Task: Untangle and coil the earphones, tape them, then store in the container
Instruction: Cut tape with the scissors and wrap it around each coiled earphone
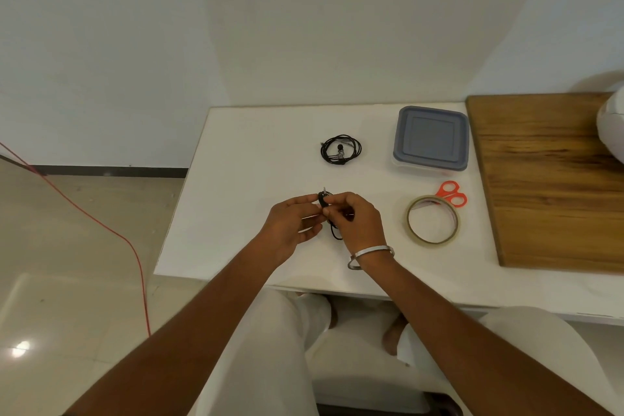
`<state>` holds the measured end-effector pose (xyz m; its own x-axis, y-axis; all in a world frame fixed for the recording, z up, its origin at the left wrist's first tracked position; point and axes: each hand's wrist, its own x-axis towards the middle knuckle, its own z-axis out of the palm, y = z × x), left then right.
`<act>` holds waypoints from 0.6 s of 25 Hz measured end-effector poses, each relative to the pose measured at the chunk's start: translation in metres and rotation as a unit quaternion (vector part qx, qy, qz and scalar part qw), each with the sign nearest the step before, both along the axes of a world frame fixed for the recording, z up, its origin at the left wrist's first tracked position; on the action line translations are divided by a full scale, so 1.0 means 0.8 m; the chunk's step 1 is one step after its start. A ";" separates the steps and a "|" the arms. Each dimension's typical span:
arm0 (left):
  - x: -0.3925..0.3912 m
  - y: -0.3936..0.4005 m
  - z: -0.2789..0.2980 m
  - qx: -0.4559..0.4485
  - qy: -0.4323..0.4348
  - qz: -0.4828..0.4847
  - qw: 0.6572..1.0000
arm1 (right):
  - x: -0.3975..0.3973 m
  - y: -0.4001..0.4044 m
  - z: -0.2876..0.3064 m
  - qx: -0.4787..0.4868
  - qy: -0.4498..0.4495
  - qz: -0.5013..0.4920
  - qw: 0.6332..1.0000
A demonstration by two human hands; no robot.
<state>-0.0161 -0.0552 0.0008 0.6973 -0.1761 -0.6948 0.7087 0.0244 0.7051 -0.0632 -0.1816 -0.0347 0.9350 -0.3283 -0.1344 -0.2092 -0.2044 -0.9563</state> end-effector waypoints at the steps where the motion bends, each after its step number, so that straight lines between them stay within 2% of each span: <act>1: 0.001 0.001 0.001 -0.003 0.009 0.010 1.000 | -0.001 0.002 0.000 -0.012 -0.007 0.006 1.000; 5: 0.003 0.004 0.001 0.001 0.020 0.021 1.000 | 0.002 0.012 -0.002 -0.041 -0.003 -0.012 0.999; 9: 0.003 0.009 0.002 0.028 -0.009 0.013 0.999 | 0.007 0.026 0.005 -0.045 0.029 -0.018 0.998; 15: 0.006 0.026 -0.008 0.165 -0.062 0.002 0.984 | 0.005 0.054 0.004 -0.087 0.025 0.061 0.994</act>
